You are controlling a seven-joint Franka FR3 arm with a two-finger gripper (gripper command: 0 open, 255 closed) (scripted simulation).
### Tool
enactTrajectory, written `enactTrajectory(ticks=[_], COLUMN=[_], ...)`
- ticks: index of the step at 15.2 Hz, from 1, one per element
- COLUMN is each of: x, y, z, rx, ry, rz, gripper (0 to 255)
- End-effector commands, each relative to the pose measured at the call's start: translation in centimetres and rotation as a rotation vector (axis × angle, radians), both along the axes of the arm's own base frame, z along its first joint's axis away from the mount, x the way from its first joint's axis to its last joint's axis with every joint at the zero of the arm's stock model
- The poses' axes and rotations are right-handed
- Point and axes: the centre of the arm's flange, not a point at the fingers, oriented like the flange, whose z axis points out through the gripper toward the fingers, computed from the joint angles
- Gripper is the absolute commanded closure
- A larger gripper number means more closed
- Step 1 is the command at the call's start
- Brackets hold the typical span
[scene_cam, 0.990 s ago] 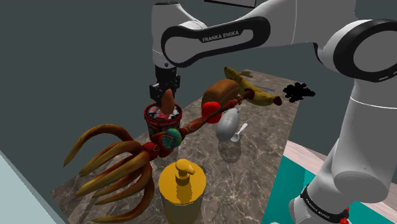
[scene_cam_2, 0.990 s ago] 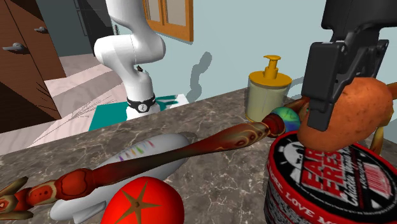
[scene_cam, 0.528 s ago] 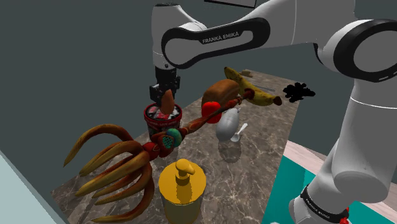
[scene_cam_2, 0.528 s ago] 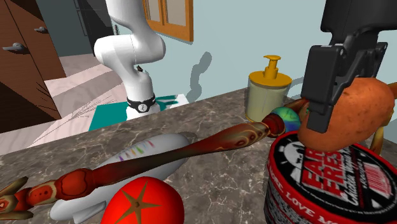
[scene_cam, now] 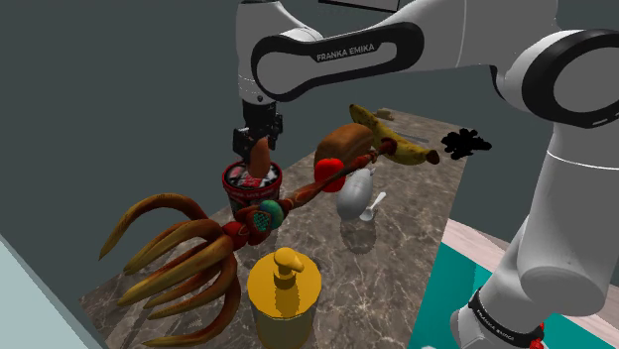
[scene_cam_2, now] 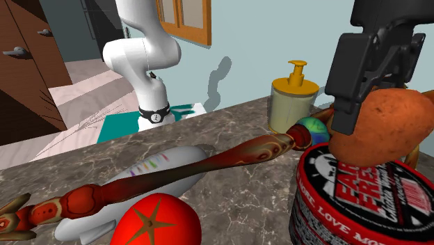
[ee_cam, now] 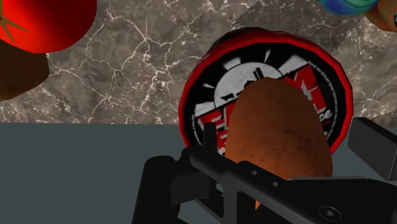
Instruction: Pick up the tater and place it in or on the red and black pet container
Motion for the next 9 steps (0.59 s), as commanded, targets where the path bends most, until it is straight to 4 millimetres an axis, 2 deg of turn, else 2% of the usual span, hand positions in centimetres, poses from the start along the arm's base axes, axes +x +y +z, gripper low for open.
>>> enactTrajectory(ticks=[1, 2, 9], x=[-0.3, -0.4, -0.4], y=[0.0, 0.0, 0.0], z=[2.2, 3.2, 3.2], rx=[-0.001, -0.001, -0.001], ry=[0.002, 0.002, 0.002], rz=[0.000, 0.000, 0.000], gripper=[0, 0, 0])
